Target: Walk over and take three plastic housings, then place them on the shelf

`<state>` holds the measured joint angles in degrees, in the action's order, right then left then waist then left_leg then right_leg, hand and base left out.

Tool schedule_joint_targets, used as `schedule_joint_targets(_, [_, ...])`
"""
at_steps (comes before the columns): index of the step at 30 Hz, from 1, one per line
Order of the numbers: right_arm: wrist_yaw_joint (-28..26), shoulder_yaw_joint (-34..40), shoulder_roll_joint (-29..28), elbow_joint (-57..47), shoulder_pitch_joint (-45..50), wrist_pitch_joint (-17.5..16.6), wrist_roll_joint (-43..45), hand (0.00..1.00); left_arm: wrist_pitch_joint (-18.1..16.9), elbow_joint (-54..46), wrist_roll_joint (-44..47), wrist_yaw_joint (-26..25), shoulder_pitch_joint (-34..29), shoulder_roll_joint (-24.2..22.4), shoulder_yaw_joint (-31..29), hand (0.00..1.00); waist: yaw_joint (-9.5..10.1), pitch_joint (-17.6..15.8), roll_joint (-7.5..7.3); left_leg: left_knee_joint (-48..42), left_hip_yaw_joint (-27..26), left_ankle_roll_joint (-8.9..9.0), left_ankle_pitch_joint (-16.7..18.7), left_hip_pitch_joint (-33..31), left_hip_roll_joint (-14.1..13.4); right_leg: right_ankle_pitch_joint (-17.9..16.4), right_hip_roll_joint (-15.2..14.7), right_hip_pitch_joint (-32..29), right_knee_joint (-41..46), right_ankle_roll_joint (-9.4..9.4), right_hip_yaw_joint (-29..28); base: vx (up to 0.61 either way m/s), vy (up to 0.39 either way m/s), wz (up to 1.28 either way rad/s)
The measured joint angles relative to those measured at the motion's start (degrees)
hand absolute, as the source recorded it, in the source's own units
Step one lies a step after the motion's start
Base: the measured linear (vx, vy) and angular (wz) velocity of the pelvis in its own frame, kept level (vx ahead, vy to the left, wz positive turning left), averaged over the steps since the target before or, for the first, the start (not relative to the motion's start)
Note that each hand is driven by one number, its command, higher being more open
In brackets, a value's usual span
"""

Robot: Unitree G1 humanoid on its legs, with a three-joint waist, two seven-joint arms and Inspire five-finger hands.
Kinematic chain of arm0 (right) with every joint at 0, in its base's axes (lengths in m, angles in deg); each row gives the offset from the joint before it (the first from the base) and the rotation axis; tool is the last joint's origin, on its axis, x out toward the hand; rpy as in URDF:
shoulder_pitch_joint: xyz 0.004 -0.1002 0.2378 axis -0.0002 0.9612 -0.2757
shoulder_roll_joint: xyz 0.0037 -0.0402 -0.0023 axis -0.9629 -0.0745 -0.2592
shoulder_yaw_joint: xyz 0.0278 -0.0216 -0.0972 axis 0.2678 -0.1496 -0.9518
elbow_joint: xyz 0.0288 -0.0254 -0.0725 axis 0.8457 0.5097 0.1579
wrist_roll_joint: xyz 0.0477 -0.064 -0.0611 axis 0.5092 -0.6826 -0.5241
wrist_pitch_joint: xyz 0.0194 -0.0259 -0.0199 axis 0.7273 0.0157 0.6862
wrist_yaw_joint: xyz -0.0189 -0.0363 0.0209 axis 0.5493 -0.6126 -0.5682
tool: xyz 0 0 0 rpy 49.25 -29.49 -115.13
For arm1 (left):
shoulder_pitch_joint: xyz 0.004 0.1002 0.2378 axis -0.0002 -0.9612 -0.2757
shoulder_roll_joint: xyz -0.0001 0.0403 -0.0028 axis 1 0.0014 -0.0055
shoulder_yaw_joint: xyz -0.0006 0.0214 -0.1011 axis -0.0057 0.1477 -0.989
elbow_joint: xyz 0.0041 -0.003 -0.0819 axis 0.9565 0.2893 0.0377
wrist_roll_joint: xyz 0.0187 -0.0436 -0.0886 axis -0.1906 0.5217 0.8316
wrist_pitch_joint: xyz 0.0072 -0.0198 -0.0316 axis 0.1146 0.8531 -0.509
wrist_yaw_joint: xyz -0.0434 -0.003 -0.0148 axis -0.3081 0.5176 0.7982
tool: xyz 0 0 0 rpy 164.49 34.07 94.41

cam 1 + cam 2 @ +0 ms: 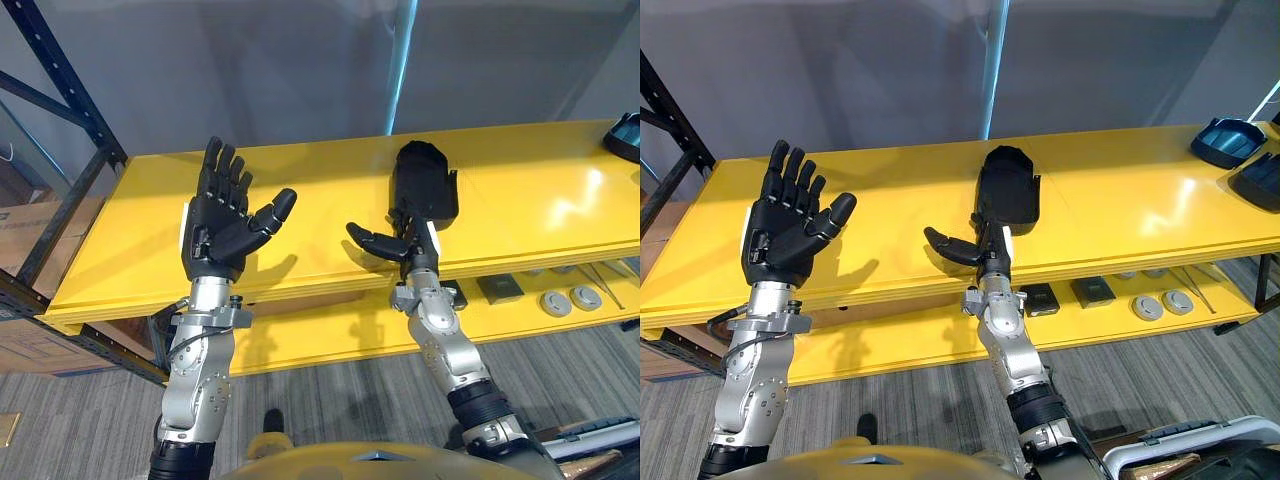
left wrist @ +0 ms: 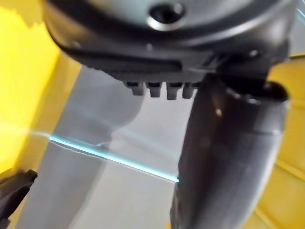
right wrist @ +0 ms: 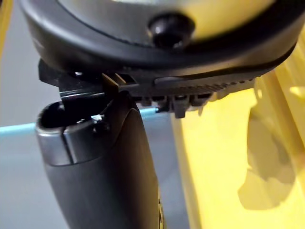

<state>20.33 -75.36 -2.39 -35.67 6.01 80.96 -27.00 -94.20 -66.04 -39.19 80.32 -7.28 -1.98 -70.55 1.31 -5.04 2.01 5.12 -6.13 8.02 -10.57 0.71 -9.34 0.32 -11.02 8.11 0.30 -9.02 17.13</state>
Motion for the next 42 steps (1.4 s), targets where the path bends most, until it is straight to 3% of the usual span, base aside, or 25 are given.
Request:
schedule_joint_targets(10, [4.7,2.6,-0.4,0.0,1.1,-0.2,-2.2,1.0,0.0,0.0,0.0,-0.1,-2.5,0.0,1.2,1.0,0.08,-0.4,0.44,0.0,-0.2,0.12,0.1,0.0,0.0,0.0,0.0,0.0,0.1,-0.01,0.0,0.0,0.0,0.0])
schedule_joint_targets(42, [7.4,6.3,-2.3,-0.8,2.1,-1.3,-2.0,1.0,0.0,0.0,2.4,0.2,-2.5,-1.2,1.2,1.0,0.06,-0.5,0.34,0.0,-1.3,0.12,0.6,0.4,-0.1,0.0,0.0,0.0,-0.3,-0.01,-0.8,0.0,0.0,-0.01])
